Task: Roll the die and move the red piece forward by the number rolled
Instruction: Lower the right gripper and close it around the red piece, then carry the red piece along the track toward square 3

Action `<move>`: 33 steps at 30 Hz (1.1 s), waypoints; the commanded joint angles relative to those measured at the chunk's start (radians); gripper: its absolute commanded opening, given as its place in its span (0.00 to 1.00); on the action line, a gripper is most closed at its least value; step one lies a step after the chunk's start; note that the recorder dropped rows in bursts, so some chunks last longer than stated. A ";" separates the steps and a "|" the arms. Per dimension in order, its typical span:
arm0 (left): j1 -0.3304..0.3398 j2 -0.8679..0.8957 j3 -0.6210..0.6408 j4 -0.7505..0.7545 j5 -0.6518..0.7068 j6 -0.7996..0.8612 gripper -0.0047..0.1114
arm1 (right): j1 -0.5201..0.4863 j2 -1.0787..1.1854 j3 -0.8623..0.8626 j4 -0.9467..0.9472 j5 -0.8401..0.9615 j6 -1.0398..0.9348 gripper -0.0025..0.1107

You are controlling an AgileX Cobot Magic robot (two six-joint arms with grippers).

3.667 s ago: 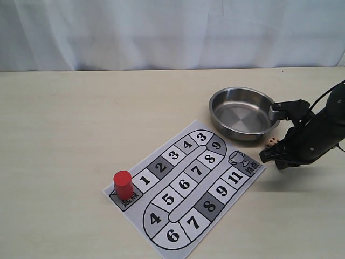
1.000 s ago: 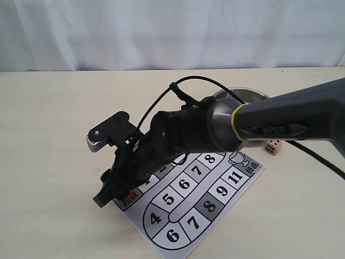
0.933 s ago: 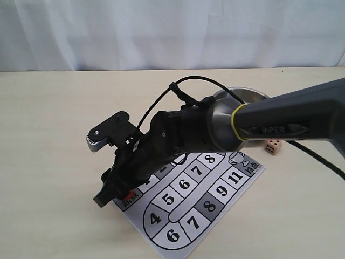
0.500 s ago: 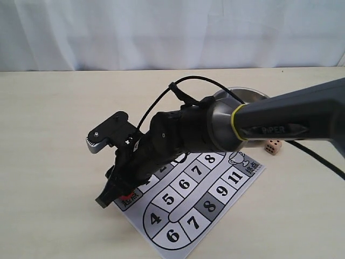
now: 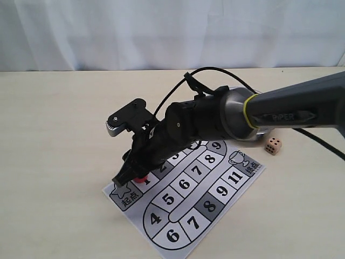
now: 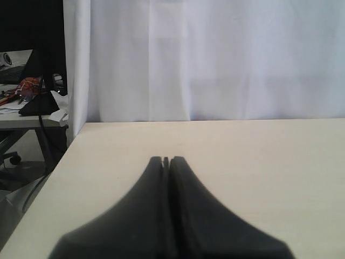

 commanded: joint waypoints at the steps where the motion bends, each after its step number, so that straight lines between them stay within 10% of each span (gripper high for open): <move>1: 0.000 -0.001 -0.005 -0.001 -0.013 -0.002 0.04 | -0.006 -0.006 -0.002 -0.017 -0.010 -0.003 0.06; 33: 0.000 -0.001 -0.005 -0.001 -0.011 -0.002 0.04 | -0.077 -0.067 -0.002 -0.044 0.010 0.044 0.06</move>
